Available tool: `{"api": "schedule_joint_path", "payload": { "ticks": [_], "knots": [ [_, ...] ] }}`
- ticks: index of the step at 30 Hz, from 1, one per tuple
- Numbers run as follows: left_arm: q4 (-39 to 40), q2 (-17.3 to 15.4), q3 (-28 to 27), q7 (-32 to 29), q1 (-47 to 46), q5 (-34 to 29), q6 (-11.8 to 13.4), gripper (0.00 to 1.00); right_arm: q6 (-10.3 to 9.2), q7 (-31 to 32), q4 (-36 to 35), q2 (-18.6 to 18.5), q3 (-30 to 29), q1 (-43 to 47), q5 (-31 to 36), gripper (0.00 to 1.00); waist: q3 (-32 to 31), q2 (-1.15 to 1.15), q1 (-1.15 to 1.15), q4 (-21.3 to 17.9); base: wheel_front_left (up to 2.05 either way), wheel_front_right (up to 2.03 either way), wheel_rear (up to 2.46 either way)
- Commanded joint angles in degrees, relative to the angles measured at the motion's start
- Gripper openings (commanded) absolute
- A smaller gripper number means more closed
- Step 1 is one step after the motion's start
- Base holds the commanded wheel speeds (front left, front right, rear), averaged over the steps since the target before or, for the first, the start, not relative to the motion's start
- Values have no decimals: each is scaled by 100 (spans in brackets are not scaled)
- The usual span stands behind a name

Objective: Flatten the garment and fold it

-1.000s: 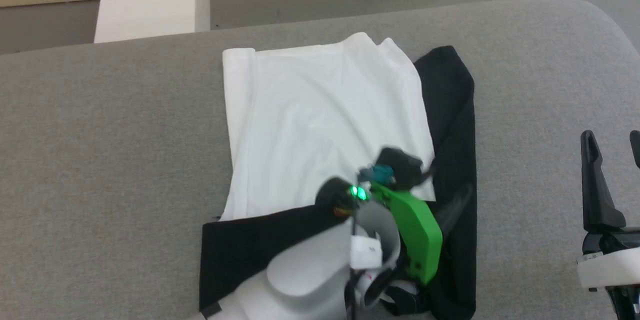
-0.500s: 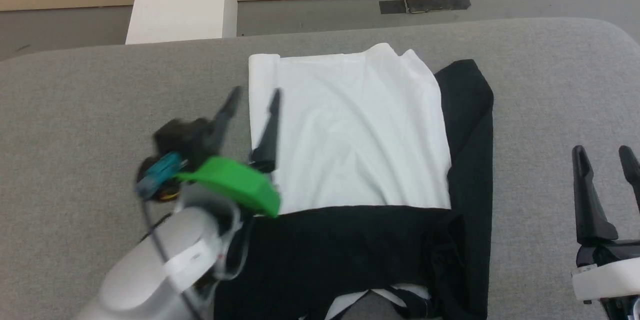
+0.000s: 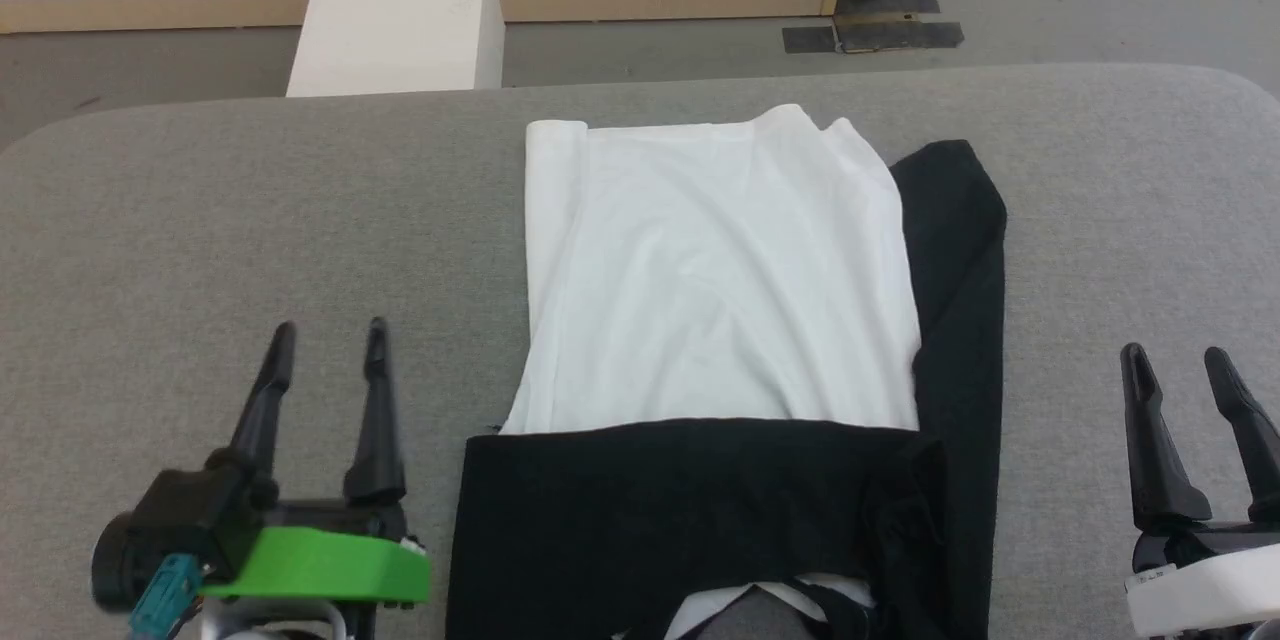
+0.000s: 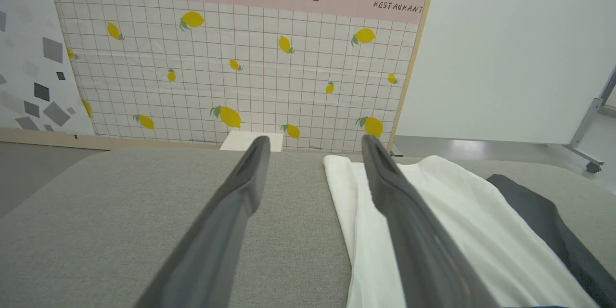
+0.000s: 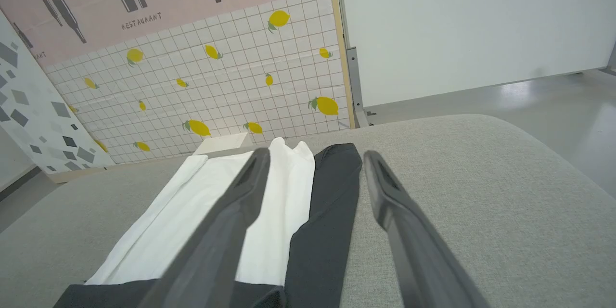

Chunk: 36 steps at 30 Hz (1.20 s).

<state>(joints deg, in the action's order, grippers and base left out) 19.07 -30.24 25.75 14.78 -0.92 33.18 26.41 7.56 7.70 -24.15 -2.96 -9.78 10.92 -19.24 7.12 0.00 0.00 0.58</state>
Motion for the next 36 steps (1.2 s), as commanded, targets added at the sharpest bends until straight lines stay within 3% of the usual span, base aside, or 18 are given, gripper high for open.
{"api": "schedule_joint_path", "payload": {
  "ticks": [1,7,11,17,23,26,32,36],
  "knots": [
    [-10,100,-141,21,149,-113,-81,100,-8,-48,35,8,-16,55,-31,100,-15,0,0,50,0,0,0],
    [56,515,-559,21,365,-413,-492,100,-8,50,58,8,-91,-158,-5,100,161,0,0,108,0,0,0],
    [195,743,-754,21,309,-570,-693,100,-8,398,-88,-31,-144,-798,35,100,492,0,0,53,0,0,0],
    [411,908,-964,21,50,-808,-929,100,-8,1402,9,-748,-328,-2397,-393,100,1156,0,0,-43,0,0,0],
    [553,932,-1053,21,-271,-992,-1056,100,-8,2417,776,-1587,-279,-3905,-630,100,1774,0,0,-34,0,0,0],
    [568,946,-1018,21,-406,-1071,-1099,100,-8,2713,1305,-1828,-242,-4497,-564,100,2001,0,0,32,0,0,0],
    [638,959,-919,16,-582,-1253,-1081,100,-8,3533,2230,-1888,-214,-5214,-518,100,2392,0,0,188,0,0,0],
    [664,957,-845,-11,-700,-1338,-1090,100,-8,3737,2571,-1940,-147,-5550,-344,100,2643,0,0,321,0,0,0]
  ]
}}
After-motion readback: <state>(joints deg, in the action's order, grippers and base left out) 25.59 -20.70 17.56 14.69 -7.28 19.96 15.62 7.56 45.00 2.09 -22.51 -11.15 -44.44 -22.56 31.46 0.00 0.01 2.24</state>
